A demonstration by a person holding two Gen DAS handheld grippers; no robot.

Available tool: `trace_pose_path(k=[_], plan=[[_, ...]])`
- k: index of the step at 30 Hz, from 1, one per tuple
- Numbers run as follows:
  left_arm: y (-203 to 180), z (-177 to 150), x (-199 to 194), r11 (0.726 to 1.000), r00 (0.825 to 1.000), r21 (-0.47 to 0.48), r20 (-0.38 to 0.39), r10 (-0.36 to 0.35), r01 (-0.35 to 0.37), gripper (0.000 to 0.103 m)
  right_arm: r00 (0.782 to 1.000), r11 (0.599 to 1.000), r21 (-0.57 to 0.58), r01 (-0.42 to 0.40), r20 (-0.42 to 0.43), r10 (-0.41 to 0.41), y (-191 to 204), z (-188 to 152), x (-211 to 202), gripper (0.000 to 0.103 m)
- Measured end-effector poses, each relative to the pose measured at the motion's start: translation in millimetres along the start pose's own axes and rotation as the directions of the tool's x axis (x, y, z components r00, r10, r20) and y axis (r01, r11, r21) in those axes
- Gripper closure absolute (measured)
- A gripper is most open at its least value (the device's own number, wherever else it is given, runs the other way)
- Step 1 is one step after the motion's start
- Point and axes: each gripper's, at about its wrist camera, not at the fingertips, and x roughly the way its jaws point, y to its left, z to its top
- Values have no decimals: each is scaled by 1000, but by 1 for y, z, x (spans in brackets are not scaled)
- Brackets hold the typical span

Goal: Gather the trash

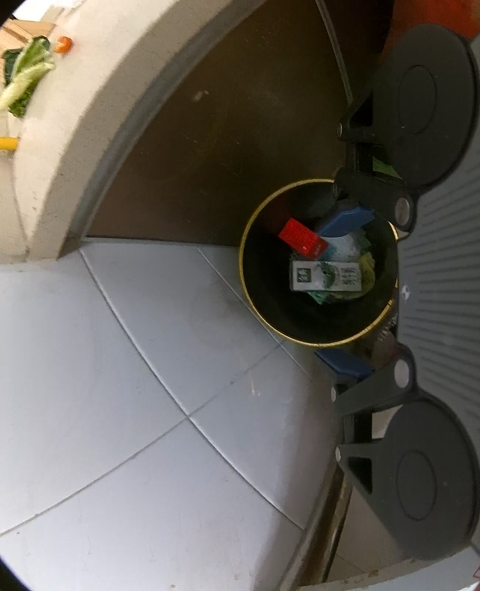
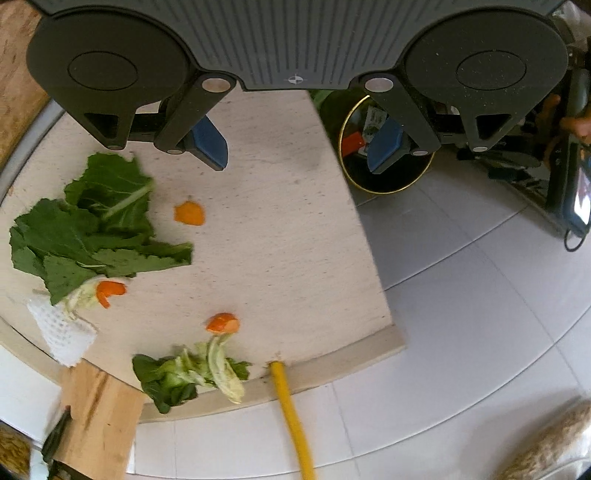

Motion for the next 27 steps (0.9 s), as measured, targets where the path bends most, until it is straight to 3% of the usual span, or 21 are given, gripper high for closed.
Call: trace_pose_path(k=[12, 19, 27], plan=[[-21, 25, -39, 996, 990, 18, 111, -85, 84, 42, 998, 999, 26, 38, 46, -39, -31, 20, -11, 16], [-42, 61, -71, 991, 969, 77, 215, -123, 109, 42, 994, 995, 68, 80, 74, -85, -62, 37, -13, 15], [-61, 103, -80, 974, 942, 85, 251, -223, 208, 41, 984, 985, 104, 141, 96, -151, -99, 51, -18, 15]])
